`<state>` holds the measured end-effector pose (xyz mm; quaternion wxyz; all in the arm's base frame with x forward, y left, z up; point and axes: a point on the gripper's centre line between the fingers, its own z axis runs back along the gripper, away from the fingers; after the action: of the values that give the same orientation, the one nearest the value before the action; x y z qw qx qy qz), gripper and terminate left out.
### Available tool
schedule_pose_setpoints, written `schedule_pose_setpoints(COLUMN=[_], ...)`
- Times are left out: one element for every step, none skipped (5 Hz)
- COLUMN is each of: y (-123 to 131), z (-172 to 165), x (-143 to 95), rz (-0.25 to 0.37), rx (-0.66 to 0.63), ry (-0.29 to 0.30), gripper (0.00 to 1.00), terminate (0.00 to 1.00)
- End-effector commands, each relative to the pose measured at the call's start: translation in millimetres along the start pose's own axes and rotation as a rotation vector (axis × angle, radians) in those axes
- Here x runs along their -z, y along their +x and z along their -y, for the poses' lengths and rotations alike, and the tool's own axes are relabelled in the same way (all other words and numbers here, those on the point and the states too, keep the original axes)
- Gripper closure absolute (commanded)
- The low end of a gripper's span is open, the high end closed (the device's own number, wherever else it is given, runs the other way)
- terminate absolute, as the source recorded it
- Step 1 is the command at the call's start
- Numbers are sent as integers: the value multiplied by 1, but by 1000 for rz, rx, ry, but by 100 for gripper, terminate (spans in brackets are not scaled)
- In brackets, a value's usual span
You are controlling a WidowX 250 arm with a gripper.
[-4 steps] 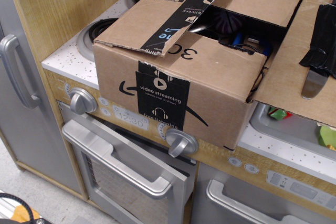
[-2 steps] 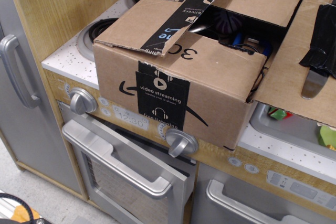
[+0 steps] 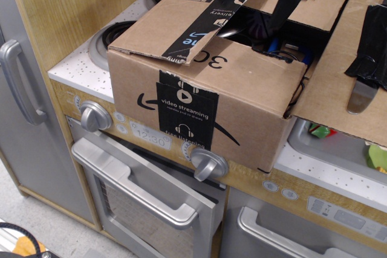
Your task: Open large4fbox flaps
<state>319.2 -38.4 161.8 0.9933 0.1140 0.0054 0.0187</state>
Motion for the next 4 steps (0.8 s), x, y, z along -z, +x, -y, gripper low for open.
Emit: schedule_pose_setpoints(y=[-9,-16,-18,-17], z=[-7,-6,-22,-42], x=[16,33,39,32], rz=[124,190,202,217], rx=[55,27,42,67], ry=[206,294,299,354], gripper=[0,0,0,0], terminate=[0,0,0,0])
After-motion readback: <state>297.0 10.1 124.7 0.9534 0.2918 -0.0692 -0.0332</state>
